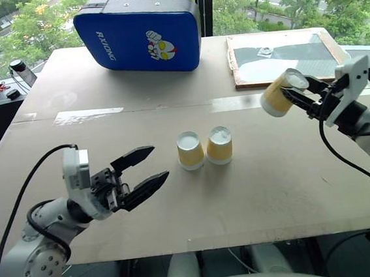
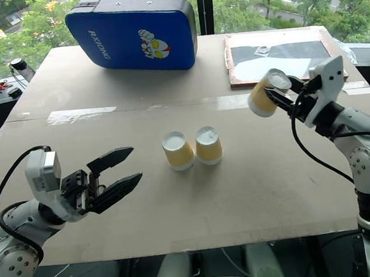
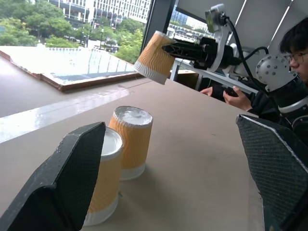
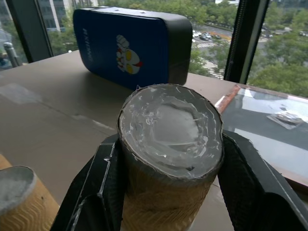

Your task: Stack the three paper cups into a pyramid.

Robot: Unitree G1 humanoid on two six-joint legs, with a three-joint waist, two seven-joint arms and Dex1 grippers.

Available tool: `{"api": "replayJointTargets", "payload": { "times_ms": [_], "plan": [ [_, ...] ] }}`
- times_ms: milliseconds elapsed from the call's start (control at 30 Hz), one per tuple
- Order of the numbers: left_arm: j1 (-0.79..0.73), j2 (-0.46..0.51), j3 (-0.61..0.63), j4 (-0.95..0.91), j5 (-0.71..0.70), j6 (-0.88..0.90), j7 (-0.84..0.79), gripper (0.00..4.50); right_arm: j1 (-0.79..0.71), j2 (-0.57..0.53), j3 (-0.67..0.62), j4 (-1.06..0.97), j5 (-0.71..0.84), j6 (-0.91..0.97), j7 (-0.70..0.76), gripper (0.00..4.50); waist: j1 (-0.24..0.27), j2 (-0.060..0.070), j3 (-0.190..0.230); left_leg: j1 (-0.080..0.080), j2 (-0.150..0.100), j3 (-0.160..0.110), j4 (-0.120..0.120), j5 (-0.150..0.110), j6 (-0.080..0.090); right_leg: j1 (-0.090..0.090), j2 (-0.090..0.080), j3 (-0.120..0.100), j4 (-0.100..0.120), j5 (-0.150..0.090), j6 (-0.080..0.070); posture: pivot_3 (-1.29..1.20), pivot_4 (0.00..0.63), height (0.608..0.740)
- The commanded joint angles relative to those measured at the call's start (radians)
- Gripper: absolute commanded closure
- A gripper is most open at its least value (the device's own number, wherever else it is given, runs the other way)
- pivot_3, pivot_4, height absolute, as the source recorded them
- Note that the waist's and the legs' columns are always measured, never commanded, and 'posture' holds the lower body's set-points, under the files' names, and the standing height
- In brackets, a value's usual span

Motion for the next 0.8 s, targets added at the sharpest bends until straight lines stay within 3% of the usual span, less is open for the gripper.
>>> {"api": "replayJointTargets", "payload": {
  "times_ms": [33, 267, 800],
  "plan": [
    [0.061, 0.011, 0.129, 0.075, -0.022, -0.074, -0.127, 0.0, -0.115, 0.016, 0.112, -0.045, 0.053, 0.076, 0.039, 2.51, -0.002, -0.001, 0.0, 0.0, 0.0, 0.0, 0.0, 0.0, 0.0, 0.0, 0.0, 0.0, 0.0, 0.0, 0.0, 0.0, 0.15, 0.74],
    [0.146, -0.015, 0.215, 0.116, -0.032, -0.123, -0.22, 0.0, -0.221, 0.067, 0.245, -0.017, 0.012, 0.103, 0.038, 2.51, 0.017, -0.004, 0.0, -0.003, -0.001, -0.001, 0.0, 0.0, 0.0, -0.001, -0.003, -0.003, -0.003, 0.0, 0.0, 0.0, 0.15, 0.74],
    [0.179, -0.021, 0.248, 0.119, -0.077, -0.115, -0.239, 0.0, -0.219, 0.091, 0.369, -0.003, -0.135, 0.012, 0.093, 2.51, 0.008, -0.004, 0.0, -0.003, -0.001, 0.0, 0.0, 0.0, 0.0, -0.001, -0.003, -0.002, -0.003, 0.0, 0.0, 0.0, 0.15, 0.74]
  ]
}}
